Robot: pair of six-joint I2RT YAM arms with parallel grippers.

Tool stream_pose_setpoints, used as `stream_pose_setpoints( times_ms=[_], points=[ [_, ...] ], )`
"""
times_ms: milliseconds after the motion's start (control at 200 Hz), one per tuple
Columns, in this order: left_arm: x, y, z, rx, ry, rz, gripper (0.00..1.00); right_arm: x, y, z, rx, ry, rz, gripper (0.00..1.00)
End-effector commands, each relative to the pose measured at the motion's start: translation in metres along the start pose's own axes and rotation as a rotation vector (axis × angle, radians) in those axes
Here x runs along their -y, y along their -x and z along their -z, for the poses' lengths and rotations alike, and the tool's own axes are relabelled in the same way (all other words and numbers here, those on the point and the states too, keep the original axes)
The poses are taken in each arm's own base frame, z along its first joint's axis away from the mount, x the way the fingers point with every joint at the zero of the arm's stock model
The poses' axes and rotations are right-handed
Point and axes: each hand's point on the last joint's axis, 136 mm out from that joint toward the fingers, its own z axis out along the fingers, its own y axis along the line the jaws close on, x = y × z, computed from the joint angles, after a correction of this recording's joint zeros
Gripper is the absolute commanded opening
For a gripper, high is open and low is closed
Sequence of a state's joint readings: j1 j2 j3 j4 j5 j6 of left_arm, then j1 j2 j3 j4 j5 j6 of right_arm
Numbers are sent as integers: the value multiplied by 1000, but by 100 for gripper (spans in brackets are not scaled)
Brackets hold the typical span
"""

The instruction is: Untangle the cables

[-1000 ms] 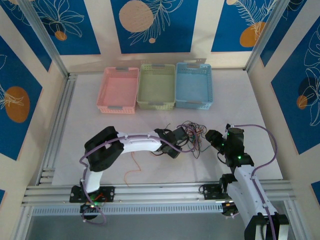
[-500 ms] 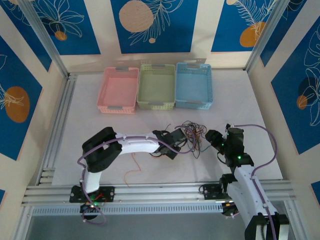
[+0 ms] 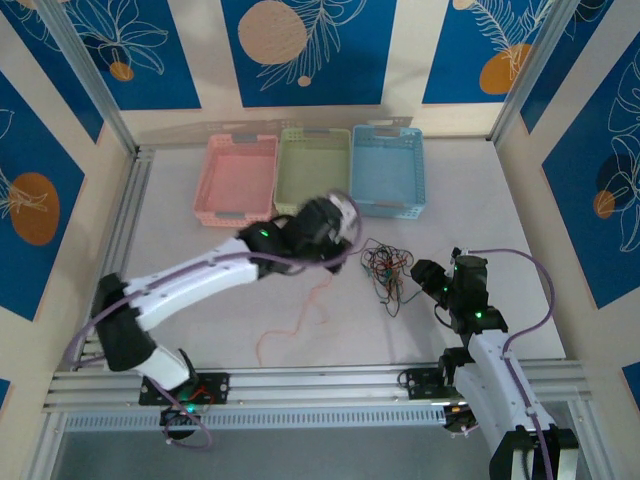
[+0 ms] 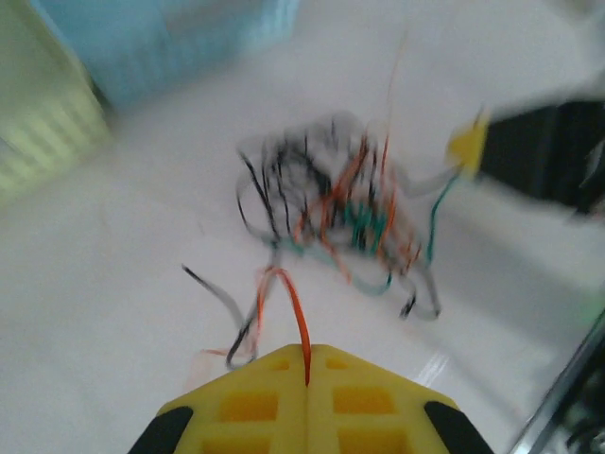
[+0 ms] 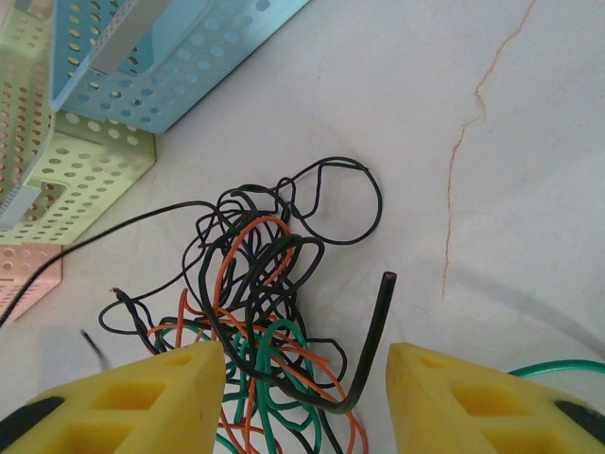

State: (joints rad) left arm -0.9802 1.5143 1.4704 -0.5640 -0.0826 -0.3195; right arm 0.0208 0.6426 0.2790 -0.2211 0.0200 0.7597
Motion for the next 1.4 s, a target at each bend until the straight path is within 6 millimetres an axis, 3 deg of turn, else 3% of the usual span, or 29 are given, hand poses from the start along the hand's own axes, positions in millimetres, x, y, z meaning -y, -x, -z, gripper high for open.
stream_pose_setpoints(
  times_ms=[0,140,245,370,515,705,815,885,1060,1190,1260,1395],
  points=[
    [-1,61,80,152,-52,-34,0,-1,1,0,10,2,9,49],
    [8,127,171,385,-97,-81,0,-1,0,0,10,-1,10,49],
    [8,162,225,527,-99,-100,0,-1,0,-1,9,-2,12,49],
    [12,184,266,646,-116,-116,0,-1,0,-1,9,-4,13,49],
    [16,193,287,712,-143,-123,0,0,0,-3,1,-12,11,49],
    [15,191,272,671,-160,-119,0,-6,0,-2,-8,10,24,49],
    [11,185,253,619,-161,-103,0,-31,6,11,0,102,64,52],
    [8,180,239,580,-174,-89,0,-55,15,28,32,184,107,55],
    [4,163,200,485,-229,-58,0,-139,28,88,81,496,319,71],
    [5,146,176,424,-280,-52,0,-196,15,130,43,783,456,81],
    [5,137,166,398,-307,-44,0,-217,6,146,44,875,537,90],
    [10,126,155,369,-373,-12,0,-255,-19,169,83,1030,777,97]
  ],
)
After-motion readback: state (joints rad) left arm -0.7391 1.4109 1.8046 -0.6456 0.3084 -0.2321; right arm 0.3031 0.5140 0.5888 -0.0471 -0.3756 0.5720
